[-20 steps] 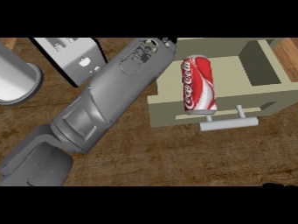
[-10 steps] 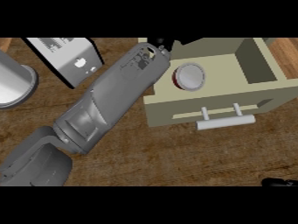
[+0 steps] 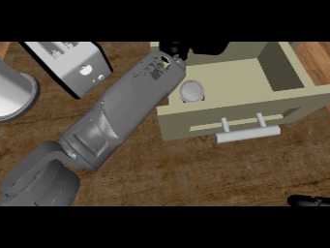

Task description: Pick up the can, place it into the drawer and close the drawer

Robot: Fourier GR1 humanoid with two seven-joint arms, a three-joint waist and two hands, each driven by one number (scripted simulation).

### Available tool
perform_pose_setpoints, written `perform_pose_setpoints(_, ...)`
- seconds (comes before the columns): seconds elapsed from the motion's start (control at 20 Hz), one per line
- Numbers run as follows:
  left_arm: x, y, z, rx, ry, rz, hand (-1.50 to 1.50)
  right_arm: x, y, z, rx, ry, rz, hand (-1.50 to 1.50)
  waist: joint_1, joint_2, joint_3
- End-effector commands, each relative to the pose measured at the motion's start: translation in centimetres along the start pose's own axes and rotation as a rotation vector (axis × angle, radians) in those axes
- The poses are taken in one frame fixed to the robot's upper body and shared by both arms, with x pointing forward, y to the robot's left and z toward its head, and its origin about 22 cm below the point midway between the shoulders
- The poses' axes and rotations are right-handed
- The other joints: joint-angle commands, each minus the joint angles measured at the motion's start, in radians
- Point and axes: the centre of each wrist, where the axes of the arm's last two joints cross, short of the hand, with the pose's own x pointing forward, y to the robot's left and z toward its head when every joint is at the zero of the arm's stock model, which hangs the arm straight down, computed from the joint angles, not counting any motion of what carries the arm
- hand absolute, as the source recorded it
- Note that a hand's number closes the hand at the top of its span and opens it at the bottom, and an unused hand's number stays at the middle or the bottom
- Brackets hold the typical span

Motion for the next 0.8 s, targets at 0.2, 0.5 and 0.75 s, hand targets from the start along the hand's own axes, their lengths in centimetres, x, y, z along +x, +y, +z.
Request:
perform_pose_setpoints(0.2, 0.0, -0.2, 0.2, 0.041, 0.007, 0.025, -1.50, 0.6, 0.3, -0.8, 0.013, -0.033, 0.042, -1.50, 0.001, 0.001, -0.001)
perform_pose_setpoints(0.5, 0.3, -0.1, 0.1, 0.045, 0.043, 0.104, -1.50, 2.5, 0.0, 0.1, 0.030, -0.140, 0.267, -1.50, 0.018, -0.005, -0.001)
perform_pose_setpoints(0.75, -0.3, -0.3, 0.8, 0.041, 0.053, 0.166, -1.50, 4.0, 0.4, -1.1, 0.090, -0.203, 0.387, -1.50, 0.029, -0.004, -0.002)
